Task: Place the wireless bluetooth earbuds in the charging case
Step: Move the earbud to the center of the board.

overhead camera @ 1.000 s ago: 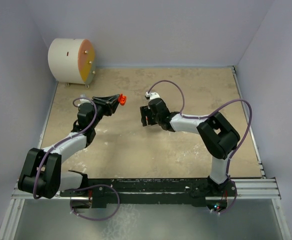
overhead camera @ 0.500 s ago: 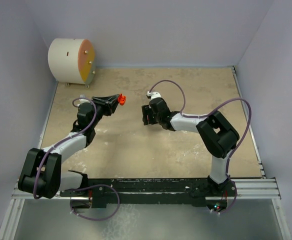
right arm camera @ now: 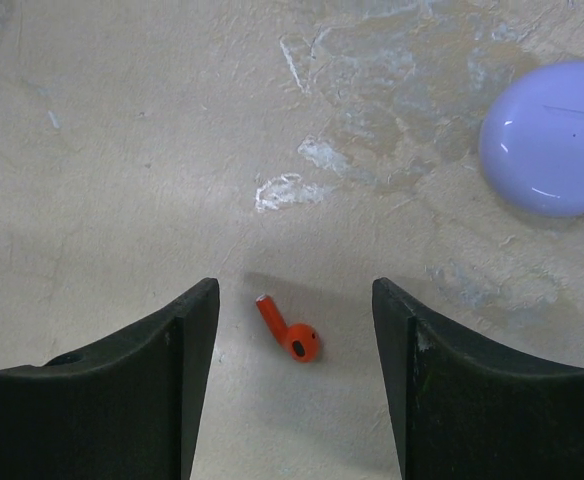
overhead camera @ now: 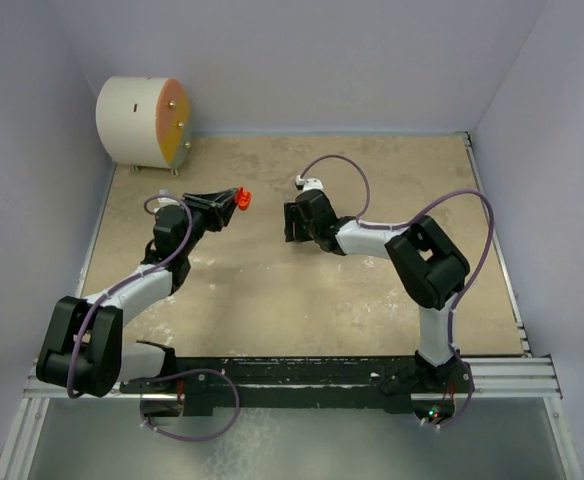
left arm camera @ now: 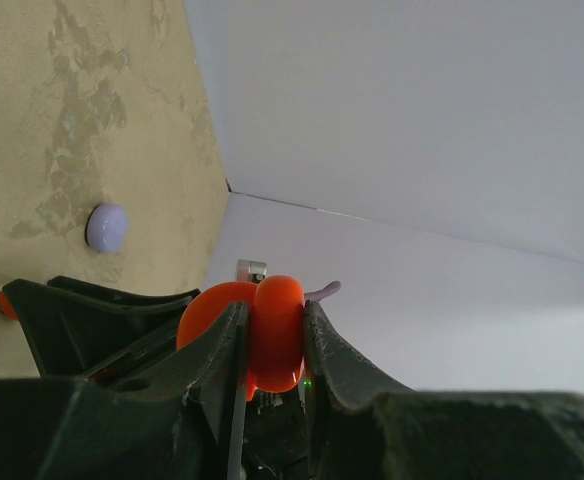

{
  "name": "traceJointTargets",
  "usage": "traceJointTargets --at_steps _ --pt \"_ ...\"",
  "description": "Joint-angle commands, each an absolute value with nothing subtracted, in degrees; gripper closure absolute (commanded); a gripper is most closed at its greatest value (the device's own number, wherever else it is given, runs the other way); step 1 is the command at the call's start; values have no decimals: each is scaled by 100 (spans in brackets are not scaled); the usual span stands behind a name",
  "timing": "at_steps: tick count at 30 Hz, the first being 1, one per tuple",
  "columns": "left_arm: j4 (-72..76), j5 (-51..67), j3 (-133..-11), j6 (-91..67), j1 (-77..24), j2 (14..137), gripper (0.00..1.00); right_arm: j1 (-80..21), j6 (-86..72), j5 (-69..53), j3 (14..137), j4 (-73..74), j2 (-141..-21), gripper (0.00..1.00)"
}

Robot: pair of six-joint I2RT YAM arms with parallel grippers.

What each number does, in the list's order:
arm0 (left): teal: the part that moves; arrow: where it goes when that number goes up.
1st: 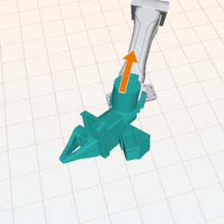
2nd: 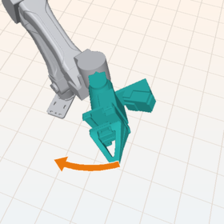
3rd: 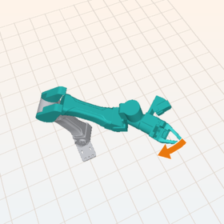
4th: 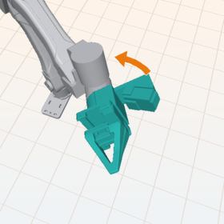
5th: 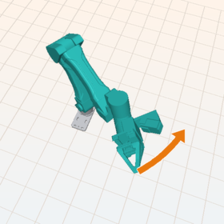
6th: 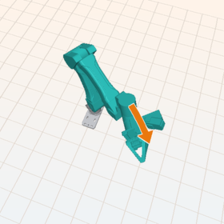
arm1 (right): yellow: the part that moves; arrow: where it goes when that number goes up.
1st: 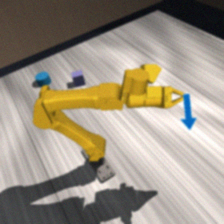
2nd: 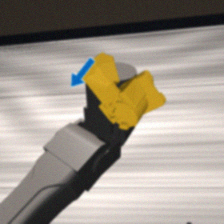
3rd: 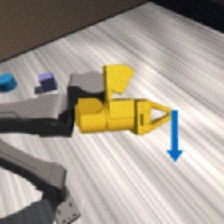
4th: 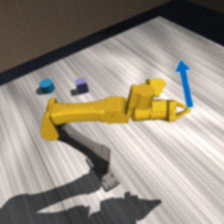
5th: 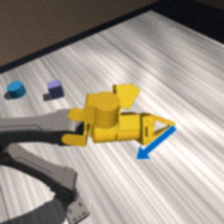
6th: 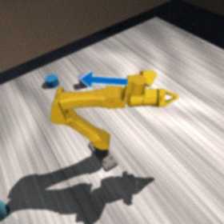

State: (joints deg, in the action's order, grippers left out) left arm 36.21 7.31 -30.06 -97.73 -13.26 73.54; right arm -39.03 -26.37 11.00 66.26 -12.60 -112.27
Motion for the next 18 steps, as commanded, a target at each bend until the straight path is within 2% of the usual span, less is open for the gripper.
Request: traceJointTargets --at_steps 1,18 --pt "3830 802 -3015 -9650 -1256 7300 100 -3877 -2559 894 6903 -1345 -11276 36" --pt "3851 780 -2918 -9650 -1222 7192 100 -3962 -1766 -122 7226 -1090 -11669 34"
